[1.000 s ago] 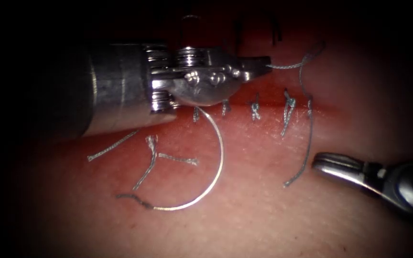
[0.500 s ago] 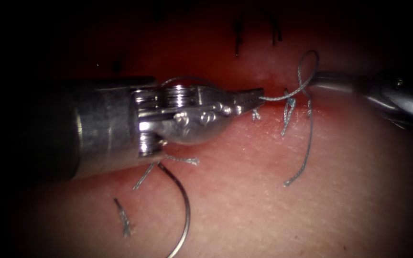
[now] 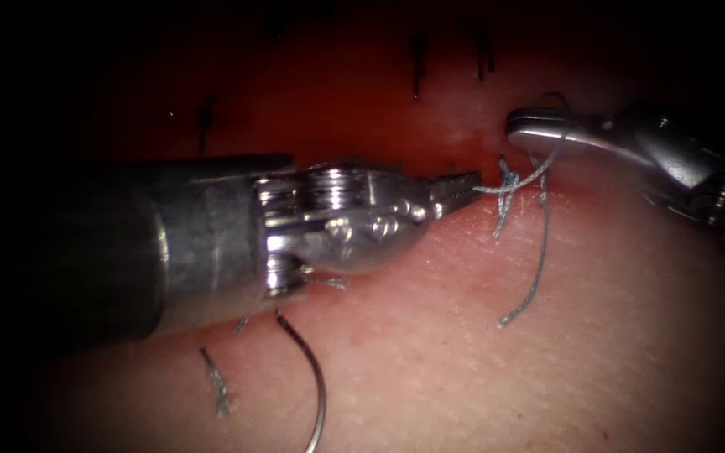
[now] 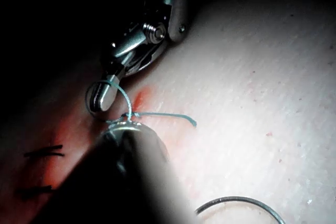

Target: Wound Closure

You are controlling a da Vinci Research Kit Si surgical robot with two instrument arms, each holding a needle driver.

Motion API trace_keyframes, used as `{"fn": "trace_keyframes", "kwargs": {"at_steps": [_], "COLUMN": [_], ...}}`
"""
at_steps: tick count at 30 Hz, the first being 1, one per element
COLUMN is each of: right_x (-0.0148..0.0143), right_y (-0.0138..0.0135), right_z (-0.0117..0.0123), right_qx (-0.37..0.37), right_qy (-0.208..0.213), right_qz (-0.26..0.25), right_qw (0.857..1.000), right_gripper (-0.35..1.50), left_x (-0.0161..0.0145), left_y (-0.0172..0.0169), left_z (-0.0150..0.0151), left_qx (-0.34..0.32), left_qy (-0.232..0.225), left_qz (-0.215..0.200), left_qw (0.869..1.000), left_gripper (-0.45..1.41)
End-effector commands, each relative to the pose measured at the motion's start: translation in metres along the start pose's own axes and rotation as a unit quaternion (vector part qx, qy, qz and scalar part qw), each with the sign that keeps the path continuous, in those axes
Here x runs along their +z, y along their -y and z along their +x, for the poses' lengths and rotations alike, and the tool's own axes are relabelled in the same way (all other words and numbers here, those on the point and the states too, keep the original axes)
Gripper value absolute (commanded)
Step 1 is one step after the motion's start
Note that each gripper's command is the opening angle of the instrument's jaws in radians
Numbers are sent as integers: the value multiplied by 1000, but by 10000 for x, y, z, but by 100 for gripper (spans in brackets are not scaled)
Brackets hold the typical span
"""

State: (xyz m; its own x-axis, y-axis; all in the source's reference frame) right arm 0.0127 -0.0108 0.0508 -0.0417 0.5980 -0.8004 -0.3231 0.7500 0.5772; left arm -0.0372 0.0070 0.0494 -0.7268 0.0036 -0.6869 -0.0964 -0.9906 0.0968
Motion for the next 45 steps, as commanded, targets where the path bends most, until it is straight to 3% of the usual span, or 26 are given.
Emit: {"fn": "trace_keyframes", "kwargs": {"at_steps": [1,12,22,28,36,41,43,45], "right_x": [16,46,55,52,47,48,50,52], "right_y": [2,10,15,18,24,32,35,37], "right_z": [-1,-3,-20,-23,-19,-15,-8,-6], "right_qx": [12,88,112,118,86,47,25,17], "right_qy": [-15,-84,-92,-85,-8,57,93,102], "right_qz": [10,104,214,232,320,395,434,442], "right_qw": [1000,987,966,962,944,916,896,891], "right_gripper": [-35,-35,-35,-35,-35,-35,-35,-35], "left_x": [8,17,25,33,39,42,41,41], "left_y": [5,12,16,21,13,8,8,8], "left_z": [0,-7,-7,-14,-17,-17,-16,-16], "left_qx": [1,2,8,18,33,41,42,43], "left_qy": [-1,-10,-46,-68,-86,-85,-86,-86], "left_qz": [0,-2,-15,-22,-40,-48,-51,-52], "left_qw": [1000,1000,999,997,995,994,994,994], "left_gripper": [-45,-45,-45,-45,-45,-45,-45,-45]}}
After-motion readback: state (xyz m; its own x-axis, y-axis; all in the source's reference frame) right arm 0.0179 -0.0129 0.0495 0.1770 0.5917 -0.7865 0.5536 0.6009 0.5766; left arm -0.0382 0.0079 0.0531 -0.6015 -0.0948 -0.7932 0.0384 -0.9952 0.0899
